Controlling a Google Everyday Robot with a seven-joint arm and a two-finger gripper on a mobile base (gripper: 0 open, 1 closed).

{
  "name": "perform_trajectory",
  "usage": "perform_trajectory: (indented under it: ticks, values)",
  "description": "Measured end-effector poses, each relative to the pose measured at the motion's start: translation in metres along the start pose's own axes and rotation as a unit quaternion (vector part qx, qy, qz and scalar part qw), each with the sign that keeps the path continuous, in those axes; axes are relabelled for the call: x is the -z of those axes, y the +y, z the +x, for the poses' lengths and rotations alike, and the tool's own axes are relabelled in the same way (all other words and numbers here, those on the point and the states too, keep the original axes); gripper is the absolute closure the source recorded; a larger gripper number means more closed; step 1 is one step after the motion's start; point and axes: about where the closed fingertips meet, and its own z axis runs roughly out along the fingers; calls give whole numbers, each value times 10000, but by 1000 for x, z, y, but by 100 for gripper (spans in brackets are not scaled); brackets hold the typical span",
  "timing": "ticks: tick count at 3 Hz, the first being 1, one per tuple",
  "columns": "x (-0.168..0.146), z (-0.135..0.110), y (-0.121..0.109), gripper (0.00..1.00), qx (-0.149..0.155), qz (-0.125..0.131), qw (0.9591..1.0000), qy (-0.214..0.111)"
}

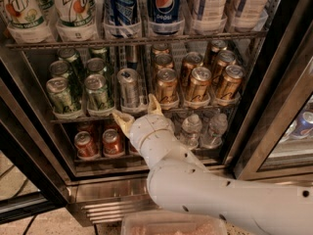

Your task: Pick redbull can from middle shelf of fridge

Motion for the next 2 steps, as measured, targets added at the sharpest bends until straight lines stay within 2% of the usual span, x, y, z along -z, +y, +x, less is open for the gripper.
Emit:
perform_trajectory:
  ticks: [2]
  values:
    - [-21,2,-3,37,-45,59,9999,-69]
